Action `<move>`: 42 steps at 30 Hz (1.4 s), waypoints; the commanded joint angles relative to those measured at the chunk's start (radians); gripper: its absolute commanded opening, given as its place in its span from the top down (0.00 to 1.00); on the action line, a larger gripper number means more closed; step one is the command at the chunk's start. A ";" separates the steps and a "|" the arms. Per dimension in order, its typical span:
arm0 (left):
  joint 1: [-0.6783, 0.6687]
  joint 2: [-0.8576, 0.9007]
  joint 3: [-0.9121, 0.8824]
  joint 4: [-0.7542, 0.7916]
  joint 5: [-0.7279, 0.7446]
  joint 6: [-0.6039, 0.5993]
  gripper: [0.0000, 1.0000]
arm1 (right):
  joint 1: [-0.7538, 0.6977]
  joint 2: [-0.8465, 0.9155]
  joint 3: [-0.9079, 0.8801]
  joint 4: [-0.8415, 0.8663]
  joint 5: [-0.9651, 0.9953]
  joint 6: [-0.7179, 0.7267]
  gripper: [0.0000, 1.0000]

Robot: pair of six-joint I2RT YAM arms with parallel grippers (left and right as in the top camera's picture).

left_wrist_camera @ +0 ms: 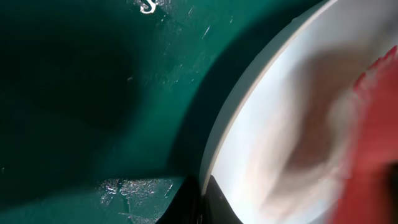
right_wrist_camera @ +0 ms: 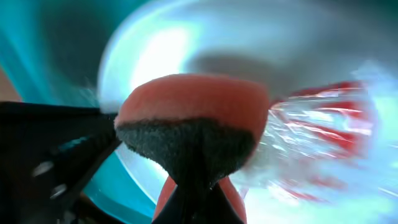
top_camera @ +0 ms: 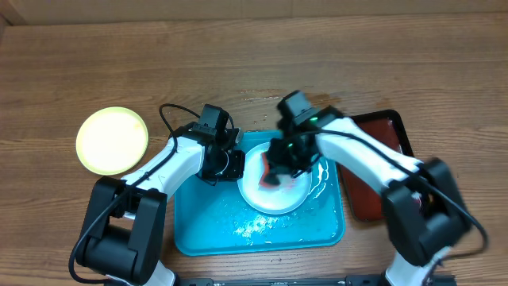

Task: Clean dirty plates on tray and stack at the side
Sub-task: 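Carry the sponge with the right gripper onto the held white plate, then scrub the white plate's red stain with the sponge while left gripper holds it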

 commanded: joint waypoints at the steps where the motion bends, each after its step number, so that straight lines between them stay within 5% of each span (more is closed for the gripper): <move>1: -0.008 0.032 0.016 0.008 0.028 -0.010 0.96 | 0.046 0.051 0.008 0.015 -0.105 0.010 0.96; 13: -0.007 0.068 0.016 0.002 0.044 -0.019 0.96 | -0.108 0.068 0.011 -0.101 0.145 0.042 0.96; 21: -0.006 0.068 0.016 0.010 0.042 -0.026 0.96 | -0.217 0.068 0.011 -0.135 0.308 -0.102 0.96; 31: -0.007 0.068 0.016 0.001 0.045 -0.026 0.96 | -0.081 0.068 0.011 -0.027 0.287 -0.453 0.96; 42: -0.008 0.068 0.016 0.002 0.064 -0.025 0.96 | 0.063 0.068 0.011 0.008 0.184 -0.633 0.96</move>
